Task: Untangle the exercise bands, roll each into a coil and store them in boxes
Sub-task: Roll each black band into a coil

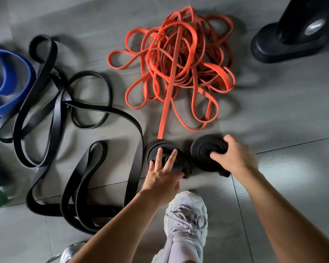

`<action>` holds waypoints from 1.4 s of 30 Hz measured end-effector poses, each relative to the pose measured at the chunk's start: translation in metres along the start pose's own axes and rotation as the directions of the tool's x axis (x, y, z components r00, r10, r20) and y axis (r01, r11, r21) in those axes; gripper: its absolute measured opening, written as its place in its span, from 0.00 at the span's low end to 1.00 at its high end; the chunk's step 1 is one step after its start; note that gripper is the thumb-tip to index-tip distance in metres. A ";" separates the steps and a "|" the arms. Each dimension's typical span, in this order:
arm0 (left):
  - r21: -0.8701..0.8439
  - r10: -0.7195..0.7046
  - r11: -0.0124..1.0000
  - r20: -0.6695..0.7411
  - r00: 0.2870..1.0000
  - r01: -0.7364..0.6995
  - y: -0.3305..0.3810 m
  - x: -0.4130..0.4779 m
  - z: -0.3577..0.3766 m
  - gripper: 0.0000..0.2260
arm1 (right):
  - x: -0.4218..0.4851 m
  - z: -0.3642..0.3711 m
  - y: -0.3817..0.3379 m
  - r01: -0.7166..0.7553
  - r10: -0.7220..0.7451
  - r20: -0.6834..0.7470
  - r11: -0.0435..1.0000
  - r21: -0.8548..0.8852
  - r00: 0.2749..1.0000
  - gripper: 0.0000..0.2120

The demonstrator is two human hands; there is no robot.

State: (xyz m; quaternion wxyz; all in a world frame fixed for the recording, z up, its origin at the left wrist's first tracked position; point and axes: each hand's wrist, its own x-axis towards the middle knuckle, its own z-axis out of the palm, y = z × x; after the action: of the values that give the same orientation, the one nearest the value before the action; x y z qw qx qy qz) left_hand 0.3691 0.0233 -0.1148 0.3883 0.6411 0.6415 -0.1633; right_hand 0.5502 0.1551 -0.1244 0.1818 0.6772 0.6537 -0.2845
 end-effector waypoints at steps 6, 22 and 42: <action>0.002 -0.010 1.000 0.027 1.000 0.010 0.004 0.001 -0.001 0.13 | -0.017 0.021 -0.001 -0.617 0.348 0.528 0.234 0.751 0.775 0.14; -0.054 -0.286 0.957 0.012 0.958 0.286 0.039 0.020 -0.003 0.19 | -0.035 0.023 0.000 -0.388 0.262 0.302 0.761 0.519 0.917 0.25; -0.159 -0.281 0.947 0.004 0.960 0.278 0.035 0.017 0.000 0.18 | -0.024 0.020 0.026 0.545 -0.646 -0.128 0.721 -0.428 0.753 0.33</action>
State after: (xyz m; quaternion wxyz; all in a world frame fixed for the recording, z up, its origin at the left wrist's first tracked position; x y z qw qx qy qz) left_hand 0.4044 0.0395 -0.1170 0.4047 0.5124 0.7405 -0.1592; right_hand 0.5739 0.1224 -0.1280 0.1117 0.4140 0.8970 -0.1072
